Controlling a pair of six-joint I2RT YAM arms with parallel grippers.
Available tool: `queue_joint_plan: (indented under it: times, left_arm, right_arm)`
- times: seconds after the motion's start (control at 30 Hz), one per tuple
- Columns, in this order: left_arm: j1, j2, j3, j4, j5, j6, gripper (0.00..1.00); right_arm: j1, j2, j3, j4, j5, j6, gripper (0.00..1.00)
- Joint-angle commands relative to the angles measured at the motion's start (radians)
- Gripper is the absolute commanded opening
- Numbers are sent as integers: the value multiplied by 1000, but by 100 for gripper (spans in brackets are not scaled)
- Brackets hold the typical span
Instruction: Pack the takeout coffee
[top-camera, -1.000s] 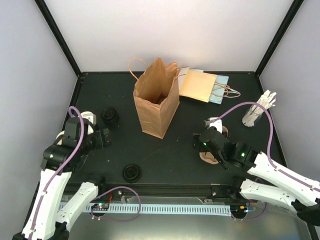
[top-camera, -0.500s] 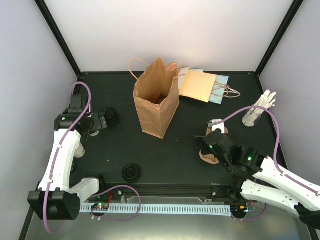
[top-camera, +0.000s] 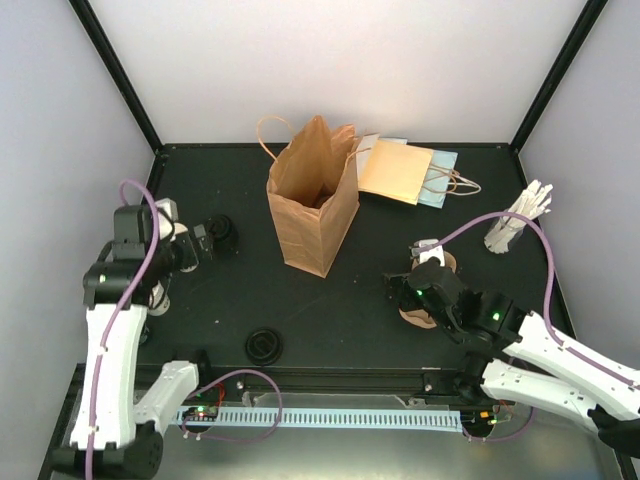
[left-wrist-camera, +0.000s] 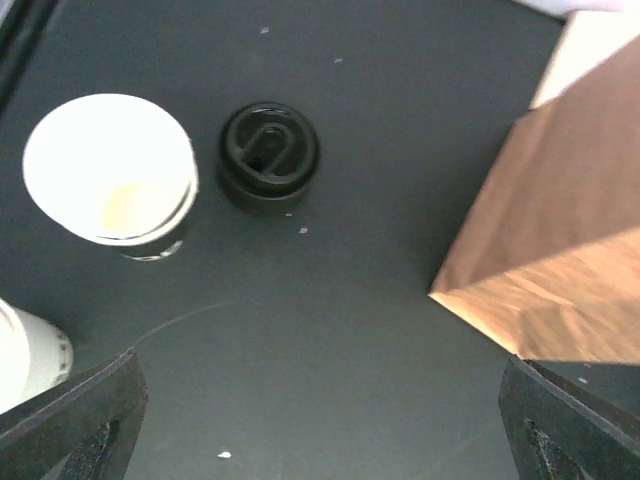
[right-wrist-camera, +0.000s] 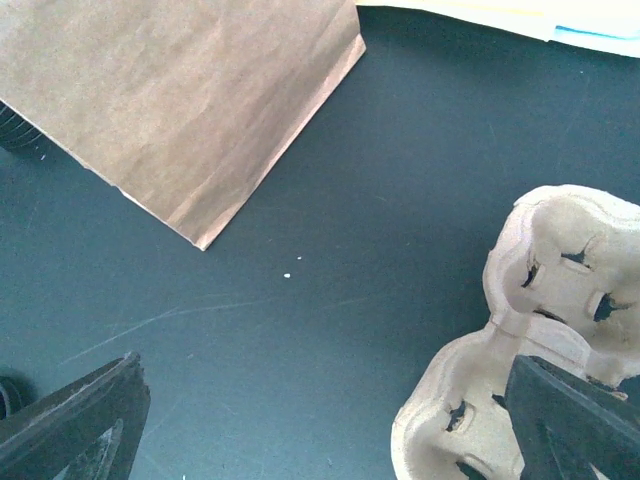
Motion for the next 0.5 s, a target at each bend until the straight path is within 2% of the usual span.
queue_joint_plan:
  times: [0.0, 0.1, 0.2, 0.33, 0.47]
  left_arm:
    - [7, -117, -82, 44, 135, -5, 99]
    - [8, -61, -69, 10, 24, 5, 98]
    - [7, 49, -27, 7, -64, 29, 90]
    - [7, 211, 45, 46, -161, 60, 72]
    - [8, 403, 142, 18, -237, 49, 67]
  right_arm:
    - [-4, 13, 13, 15, -16, -21, 100]
    - [-5, 21, 19, 7, -15, -20, 100]
    - [-5, 14, 17, 1, -16, -17, 100]
    - [-5, -2, 18, -2, -13, -15, 100]
    - [-5, -9, 36, -31, -10, -12, 100]
